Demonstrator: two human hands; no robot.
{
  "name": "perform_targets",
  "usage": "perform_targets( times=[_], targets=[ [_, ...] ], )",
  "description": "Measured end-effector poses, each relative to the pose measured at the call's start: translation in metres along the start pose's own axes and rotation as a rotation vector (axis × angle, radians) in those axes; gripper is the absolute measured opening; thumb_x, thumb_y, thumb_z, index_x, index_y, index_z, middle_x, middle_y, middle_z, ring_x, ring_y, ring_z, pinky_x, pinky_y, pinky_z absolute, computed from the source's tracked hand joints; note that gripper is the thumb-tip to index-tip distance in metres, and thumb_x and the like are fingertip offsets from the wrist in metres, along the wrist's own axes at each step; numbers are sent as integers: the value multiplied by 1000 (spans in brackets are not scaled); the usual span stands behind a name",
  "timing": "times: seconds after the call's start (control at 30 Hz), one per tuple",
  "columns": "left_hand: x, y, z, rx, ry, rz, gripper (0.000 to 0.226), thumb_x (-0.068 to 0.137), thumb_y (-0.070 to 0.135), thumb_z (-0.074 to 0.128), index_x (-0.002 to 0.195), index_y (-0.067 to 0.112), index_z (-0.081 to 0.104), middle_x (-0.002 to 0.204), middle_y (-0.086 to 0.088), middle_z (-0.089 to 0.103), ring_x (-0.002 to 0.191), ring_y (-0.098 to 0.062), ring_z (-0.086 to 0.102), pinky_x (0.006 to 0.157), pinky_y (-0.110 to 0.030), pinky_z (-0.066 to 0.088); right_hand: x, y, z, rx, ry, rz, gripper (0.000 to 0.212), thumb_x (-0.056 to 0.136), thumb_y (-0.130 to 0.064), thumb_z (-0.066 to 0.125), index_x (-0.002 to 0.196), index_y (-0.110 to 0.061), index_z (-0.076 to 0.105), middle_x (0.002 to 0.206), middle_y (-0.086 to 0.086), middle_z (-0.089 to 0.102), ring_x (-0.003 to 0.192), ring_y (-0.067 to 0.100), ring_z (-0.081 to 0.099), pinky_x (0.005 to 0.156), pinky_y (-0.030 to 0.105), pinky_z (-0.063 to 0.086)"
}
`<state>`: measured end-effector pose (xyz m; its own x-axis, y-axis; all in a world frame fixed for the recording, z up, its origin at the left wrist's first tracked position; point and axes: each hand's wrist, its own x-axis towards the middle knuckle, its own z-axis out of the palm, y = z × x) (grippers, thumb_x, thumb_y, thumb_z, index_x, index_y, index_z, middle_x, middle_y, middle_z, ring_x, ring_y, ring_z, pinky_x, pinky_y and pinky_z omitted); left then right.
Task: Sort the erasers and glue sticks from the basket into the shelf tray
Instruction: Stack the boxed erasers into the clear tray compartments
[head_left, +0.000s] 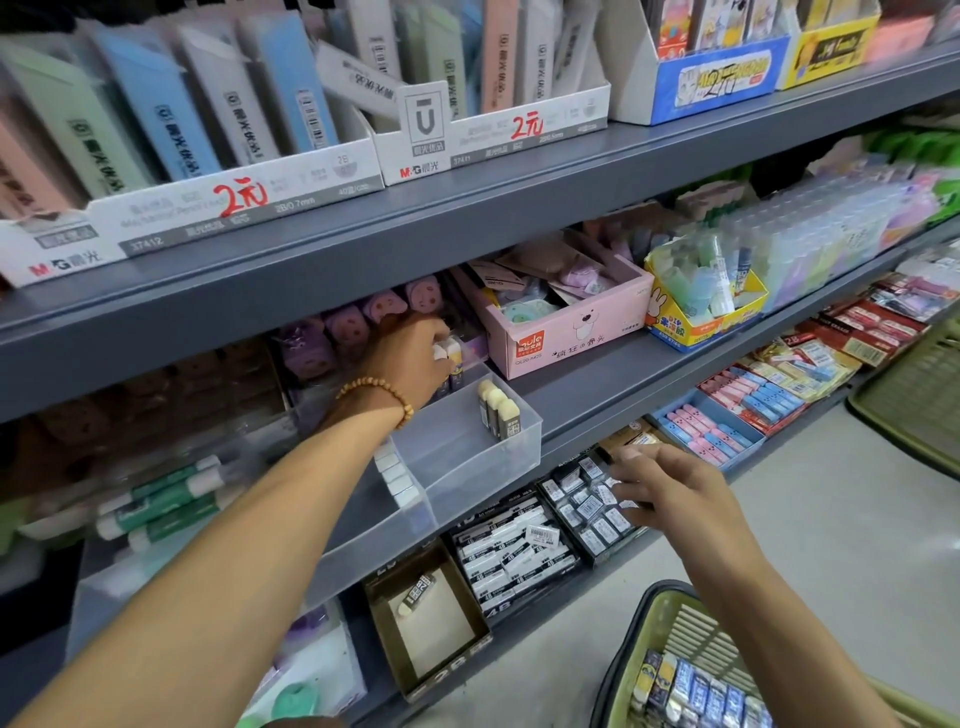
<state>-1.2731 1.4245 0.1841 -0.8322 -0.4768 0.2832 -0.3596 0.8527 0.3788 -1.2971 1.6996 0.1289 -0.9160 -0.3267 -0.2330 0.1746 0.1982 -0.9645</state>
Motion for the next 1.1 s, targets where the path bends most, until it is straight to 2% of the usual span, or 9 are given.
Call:
perform_targets(
  times=[0.17,0.3,0.4,0.47,0.53,0.6,0.73,0.9,1.1],
  targets=[
    [-6,-2,-12,-86,-41,-63,16,85,33,65,89,19,72,94,3,73,89,-16,66,82,-28,53,-7,-7,-5,5,14,-17,18,100,-27,56,98,-16,71,95,3,73,89,18,68,83,35,56],
    [-19,5,-25,-172,-12,-73,10,87,30,66,87,21,71,84,11,65,85,-11,63,79,-21,48,-18,-14,-12,22,43,-33,14,99,-22,57,98,-17,70,96,5,73,91,21,68,81,35,55],
    [-36,21,-37,-342,24,-143,13,87,26,68,74,25,67,74,14,65,73,-9,62,69,-19,45,-30,-17,-21,34,63,-43,13,99,-19,57,97,-18,70,99,10,72,92,22,67,83,38,54],
    [-53,36,-45,-524,37,-195,16,87,25,68,70,27,68,69,13,68,71,-13,66,72,-27,54,-40,-18,-29,50,79,-52,14,99,-20,56,97,-17,69,100,12,72,89,20,66,84,39,54],
    [-78,59,-53,-646,36,-178,16,88,24,66,72,27,69,69,8,71,75,-17,71,74,-35,58,-51,-16,-37,72,99,-49,14,100,-21,56,99,-15,69,100,13,71,87,19,65,86,41,54],
    [-108,83,-54,-788,18,-187,14,91,20,64,79,21,70,74,1,73,79,-21,72,67,-31,59,-62,-12,-48,82,121,-44,15,100,-22,56,100,-15,69,100,12,70,88,19,65,83,38,54],
    [-170,118,-29,-957,-132,-305,12,95,23,60,90,18,69,89,-2,71,82,-13,71,68,-24,57,-87,4,-72,89,186,-39,15,100,-21,54,98,-17,68,97,10,71,92,20,67,82,37,53],
    [-243,137,29,-1059,-355,-430,12,96,18,58,91,13,67,83,-4,68,77,-14,66,64,-21,53,-122,35,-107,73,264,15,14,101,-21,54,100,-18,68,99,6,71,92,19,69,80,38,56],
    [-325,150,97,-900,-573,-429,15,97,28,55,88,22,66,89,3,70,82,-12,67,75,-30,55,-172,95,-149,95,383,104,14,101,-17,54,96,-16,67,95,8,71,83,17,66,64,27,47]
  ],
)
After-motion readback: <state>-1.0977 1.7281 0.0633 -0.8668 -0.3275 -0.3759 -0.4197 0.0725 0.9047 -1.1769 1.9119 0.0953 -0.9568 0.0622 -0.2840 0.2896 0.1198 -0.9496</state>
